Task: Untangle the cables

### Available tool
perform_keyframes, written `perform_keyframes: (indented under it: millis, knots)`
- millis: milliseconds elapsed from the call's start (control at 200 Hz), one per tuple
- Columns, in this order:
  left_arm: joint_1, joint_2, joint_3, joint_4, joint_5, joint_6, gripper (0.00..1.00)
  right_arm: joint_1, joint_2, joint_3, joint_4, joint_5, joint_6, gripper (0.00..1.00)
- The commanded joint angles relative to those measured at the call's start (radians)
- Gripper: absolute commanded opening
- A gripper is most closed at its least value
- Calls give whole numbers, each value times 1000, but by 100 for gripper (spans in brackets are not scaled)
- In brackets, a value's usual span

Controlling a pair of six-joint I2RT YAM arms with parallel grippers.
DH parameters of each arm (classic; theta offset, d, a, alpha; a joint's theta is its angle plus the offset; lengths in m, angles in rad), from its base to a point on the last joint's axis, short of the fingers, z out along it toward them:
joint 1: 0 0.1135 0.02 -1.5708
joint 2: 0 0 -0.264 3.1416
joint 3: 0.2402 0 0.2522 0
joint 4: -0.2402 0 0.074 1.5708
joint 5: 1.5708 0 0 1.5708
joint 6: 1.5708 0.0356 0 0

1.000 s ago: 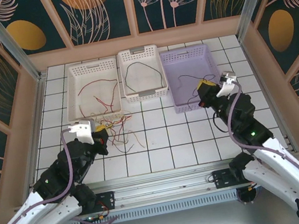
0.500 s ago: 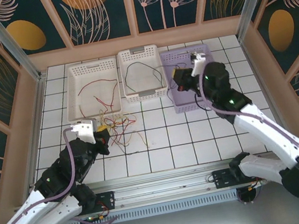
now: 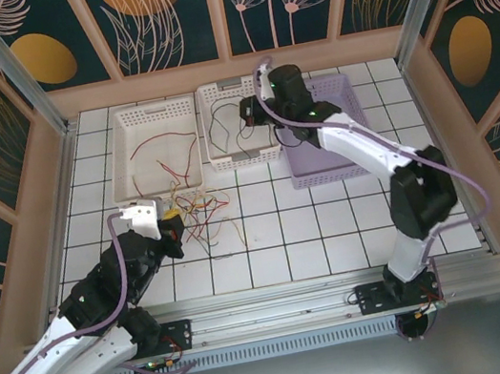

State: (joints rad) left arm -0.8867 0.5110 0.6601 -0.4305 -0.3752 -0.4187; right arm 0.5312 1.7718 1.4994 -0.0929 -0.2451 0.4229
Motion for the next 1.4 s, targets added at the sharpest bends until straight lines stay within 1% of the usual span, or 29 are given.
perform_keyframes:
  millis: [0,160,320,490,641,706,766,891,961,1061,1201,1396]
  knots:
    - [2,1,-1,15,-4,17,0,1,122,138,-74,-27,-25,0]
    - [2,-1,-2,13,-3,17,0,-3,333,326,-177,-30,-27,0]
    - [1,0,-1,13,-7,17,0,-5,487,479,-262,1,-36,0]
    - [2,6,-1,13,-3,19,0,-26,610,601,-351,41,-10,0]
    - [2,7,-1,14,-3,21,0,-43,661,639,-370,49,10,0]
    - [4,10,-1,13,-2,21,0,-48,657,639,-372,38,29,0]
    - [2,10,-1,13,-2,21,0,-41,627,628,-354,18,13,0]
    - [3,17,-1,14,-4,23,0,-5,515,582,-288,21,-51,0]
    - [2,21,-1,13,-2,22,0,4,453,568,-263,14,-61,0]
    - [3,25,2,13,-1,23,0,1,371,543,-237,13,-47,0]
    - [2,26,0,13,-1,23,0,-9,255,455,-170,17,-26,0]
    - [3,36,1,14,5,23,0,-17,171,381,-152,56,-40,0]
